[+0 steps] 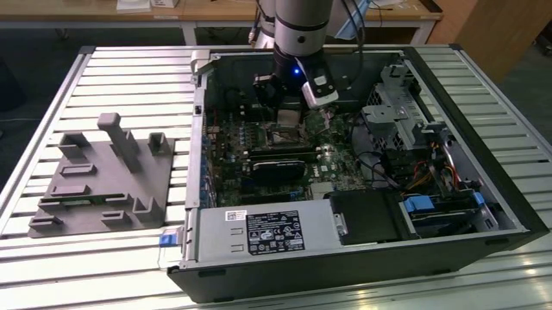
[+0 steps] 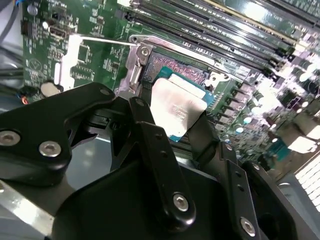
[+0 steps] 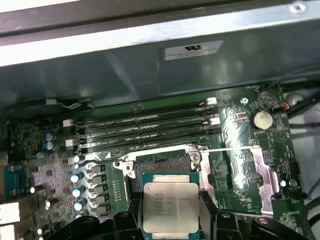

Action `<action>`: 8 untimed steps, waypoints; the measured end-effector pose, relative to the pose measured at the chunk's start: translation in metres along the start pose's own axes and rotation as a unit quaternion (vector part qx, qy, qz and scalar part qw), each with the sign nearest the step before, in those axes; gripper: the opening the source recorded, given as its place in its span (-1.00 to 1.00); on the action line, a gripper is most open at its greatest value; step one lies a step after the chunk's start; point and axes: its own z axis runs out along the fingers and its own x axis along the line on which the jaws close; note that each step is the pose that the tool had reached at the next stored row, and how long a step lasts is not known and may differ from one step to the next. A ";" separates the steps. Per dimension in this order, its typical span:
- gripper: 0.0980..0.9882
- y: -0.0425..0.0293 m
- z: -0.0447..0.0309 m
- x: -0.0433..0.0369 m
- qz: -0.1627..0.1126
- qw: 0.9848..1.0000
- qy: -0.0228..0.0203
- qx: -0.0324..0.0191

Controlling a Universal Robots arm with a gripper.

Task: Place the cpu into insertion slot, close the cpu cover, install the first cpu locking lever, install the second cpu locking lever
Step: 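Place the cpu into insertion slot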

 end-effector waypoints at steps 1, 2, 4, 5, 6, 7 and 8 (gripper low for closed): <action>-0.01 0.0000 0.0001 0.0000 0.007 1.000 -0.001 0.000; -0.01 0.0000 0.0002 0.0000 0.015 1.000 -0.001 0.000; -0.01 0.0000 0.0004 0.0000 0.029 1.000 -0.003 0.000; -0.01 0.0000 0.0006 0.0000 0.037 0.999 -0.003 0.000; -0.01 -0.0001 0.0007 0.0000 0.044 0.999 -0.004 0.000; -0.01 -0.0001 0.0009 0.0000 0.052 0.999 -0.005 0.000; -0.01 -0.0001 0.0010 0.0000 0.060 0.998 -0.005 0.000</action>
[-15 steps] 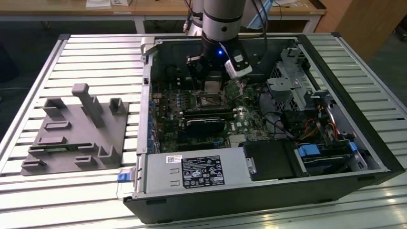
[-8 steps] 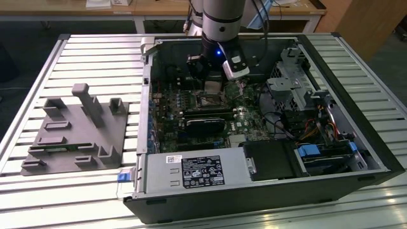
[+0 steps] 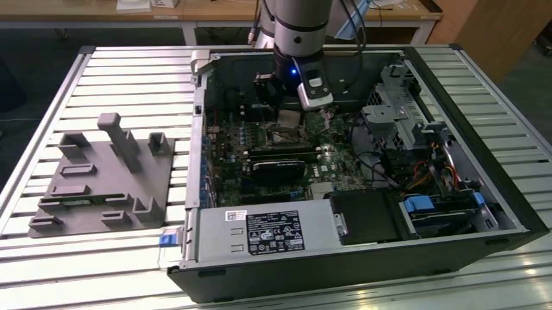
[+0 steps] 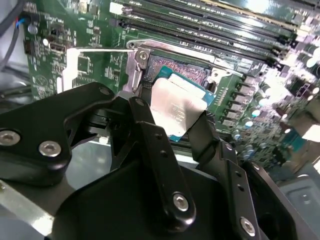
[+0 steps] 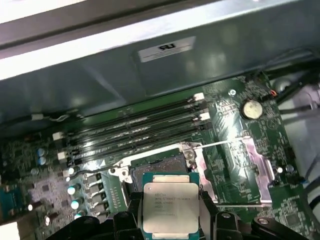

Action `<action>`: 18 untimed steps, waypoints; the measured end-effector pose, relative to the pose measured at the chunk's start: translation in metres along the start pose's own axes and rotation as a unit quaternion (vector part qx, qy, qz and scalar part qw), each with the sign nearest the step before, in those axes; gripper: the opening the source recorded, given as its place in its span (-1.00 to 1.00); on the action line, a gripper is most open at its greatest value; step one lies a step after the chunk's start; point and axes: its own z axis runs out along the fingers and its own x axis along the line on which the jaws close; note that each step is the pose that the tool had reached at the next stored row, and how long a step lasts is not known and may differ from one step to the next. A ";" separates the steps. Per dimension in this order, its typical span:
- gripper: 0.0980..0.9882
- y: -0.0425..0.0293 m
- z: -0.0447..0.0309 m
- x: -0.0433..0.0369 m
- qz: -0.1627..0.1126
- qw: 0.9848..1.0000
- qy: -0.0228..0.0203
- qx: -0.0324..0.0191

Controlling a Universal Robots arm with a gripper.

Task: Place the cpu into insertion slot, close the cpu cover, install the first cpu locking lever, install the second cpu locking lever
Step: 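Place the cpu into insertion slot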

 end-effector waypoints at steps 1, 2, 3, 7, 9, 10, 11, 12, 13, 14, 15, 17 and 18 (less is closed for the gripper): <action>-0.01 0.0000 0.0002 0.0000 0.008 1.000 -0.001 0.000; -0.01 -0.0001 0.0003 0.0000 0.016 1.000 -0.001 0.000; -0.01 -0.0001 0.0006 0.0000 0.024 1.000 -0.002 0.000; -0.01 -0.0001 0.0014 0.0000 0.058 0.998 -0.005 0.000; -0.01 -0.0002 0.0017 0.0000 0.075 0.997 -0.007 0.000; -0.01 -0.0002 0.0018 0.0000 0.083 0.997 -0.007 0.000; -0.01 -0.0002 0.0020 0.0000 0.091 0.996 -0.008 0.000; -0.01 -0.0002 0.0021 0.0000 0.099 0.995 -0.009 0.000; -0.01 -0.0002 0.0022 0.0000 0.106 0.994 -0.009 0.000; -0.01 -0.0002 0.0023 0.0000 0.114 0.993 -0.010 0.000; -0.01 -0.0002 0.0025 0.0000 0.122 0.992 -0.011 0.000; -0.01 -0.0003 0.0027 0.0000 0.138 0.990 -0.012 0.000; -0.01 -0.0003 0.0028 0.0000 0.145 0.989 -0.013 0.000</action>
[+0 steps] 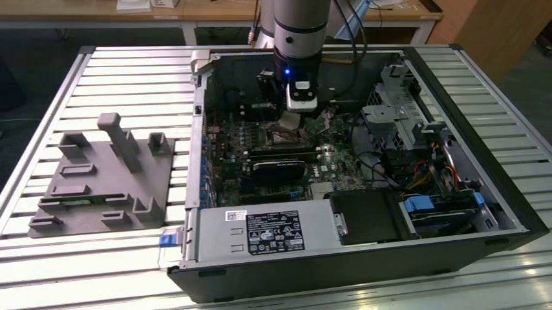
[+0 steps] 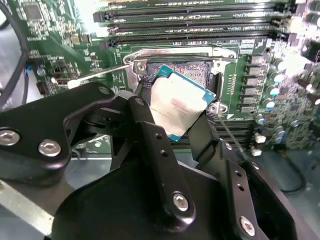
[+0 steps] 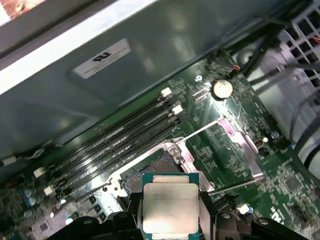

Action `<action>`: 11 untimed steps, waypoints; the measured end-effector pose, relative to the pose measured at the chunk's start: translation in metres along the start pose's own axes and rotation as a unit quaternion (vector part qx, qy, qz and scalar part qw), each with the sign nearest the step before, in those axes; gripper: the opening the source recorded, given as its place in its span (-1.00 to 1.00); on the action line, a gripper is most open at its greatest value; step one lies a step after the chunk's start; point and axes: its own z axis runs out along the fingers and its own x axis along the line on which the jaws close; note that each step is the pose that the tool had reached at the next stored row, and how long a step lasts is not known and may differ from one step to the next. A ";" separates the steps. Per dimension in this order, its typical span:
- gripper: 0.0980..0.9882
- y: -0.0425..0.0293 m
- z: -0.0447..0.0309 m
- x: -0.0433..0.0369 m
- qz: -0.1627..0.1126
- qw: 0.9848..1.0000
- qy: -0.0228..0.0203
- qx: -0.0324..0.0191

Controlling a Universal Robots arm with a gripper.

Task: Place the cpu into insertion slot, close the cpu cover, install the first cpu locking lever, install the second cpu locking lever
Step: 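Place the cpu into insertion slot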

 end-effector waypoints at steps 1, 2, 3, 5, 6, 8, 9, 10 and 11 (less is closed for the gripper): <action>-0.01 0.0000 0.0001 0.0000 0.008 1.000 -0.001 0.000; -0.01 0.0000 0.0002 0.0000 0.015 1.000 -0.001 0.000; -0.01 0.0000 0.0003 0.0000 0.023 1.000 -0.002 0.000; -0.01 0.0000 0.0005 0.0000 0.039 0.999 -0.003 0.000; -0.01 -0.0001 0.0006 0.0000 0.047 0.999 -0.004 0.000; -0.01 -0.0001 0.0008 0.0000 0.062 0.998 -0.005 0.000; -0.01 -0.0001 0.0009 0.0000 0.069 0.998 -0.006 0.000; -0.01 -0.0001 0.0009 0.0000 0.077 0.997 -0.007 0.000; -0.01 -0.0001 0.0011 0.0000 0.085 0.996 -0.007 -0.001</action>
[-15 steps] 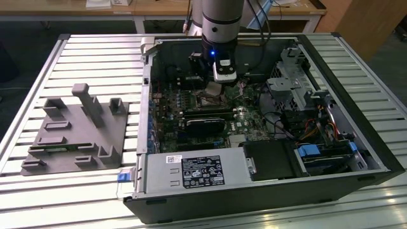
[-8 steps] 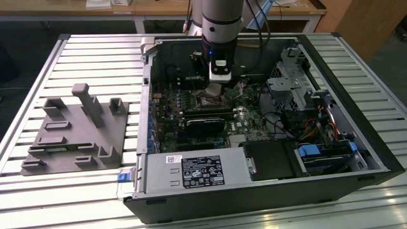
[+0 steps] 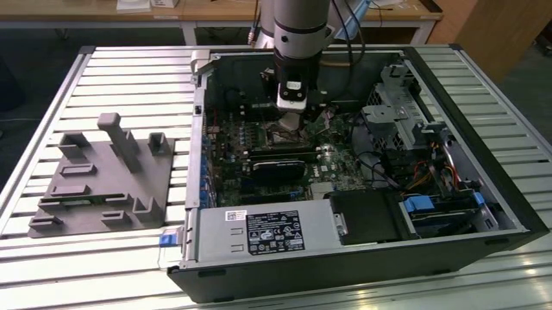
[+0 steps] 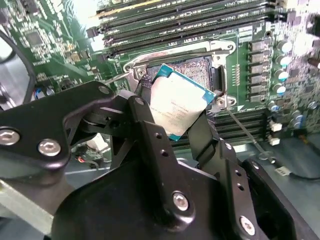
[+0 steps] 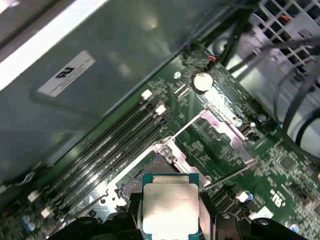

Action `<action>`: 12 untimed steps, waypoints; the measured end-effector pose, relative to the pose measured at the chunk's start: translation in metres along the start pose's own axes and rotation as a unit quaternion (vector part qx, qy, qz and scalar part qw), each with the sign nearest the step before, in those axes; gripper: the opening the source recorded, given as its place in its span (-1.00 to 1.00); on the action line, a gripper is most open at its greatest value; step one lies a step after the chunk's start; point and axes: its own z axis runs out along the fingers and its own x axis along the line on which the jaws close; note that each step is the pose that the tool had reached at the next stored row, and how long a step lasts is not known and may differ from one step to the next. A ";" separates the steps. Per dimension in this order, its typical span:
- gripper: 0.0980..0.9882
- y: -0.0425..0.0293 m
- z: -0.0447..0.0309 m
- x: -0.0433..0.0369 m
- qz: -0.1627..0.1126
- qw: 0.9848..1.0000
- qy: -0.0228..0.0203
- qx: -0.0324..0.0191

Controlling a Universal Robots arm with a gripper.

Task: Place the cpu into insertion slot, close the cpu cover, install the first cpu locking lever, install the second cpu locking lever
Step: 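Place the cpu into insertion slot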

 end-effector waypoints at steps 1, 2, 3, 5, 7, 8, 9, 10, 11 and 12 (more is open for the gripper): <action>-0.01 0.0000 0.0001 0.0000 0.008 1.000 -0.001 0.000; -0.01 0.0000 0.0002 0.0000 0.016 1.000 -0.001 0.000; -0.01 0.0000 0.0003 0.0000 0.024 1.000 -0.002 0.000; -0.01 0.0000 0.0005 0.0000 0.039 0.999 -0.003 0.000; -0.01 -0.0001 0.0008 0.0000 0.055 0.998 -0.005 0.000; -0.01 -0.0001 0.0009 0.0000 0.062 0.998 -0.005 0.000; -0.01 -0.0001 0.0011 0.0000 0.071 0.997 -0.006 0.000; -0.01 -0.0001 0.0014 0.0000 0.080 0.997 -0.007 0.000; -0.01 -0.0001 0.0016 0.0000 0.089 0.996 -0.008 0.000; -0.01 -0.0002 0.0018 0.0000 0.098 0.995 -0.008 -0.001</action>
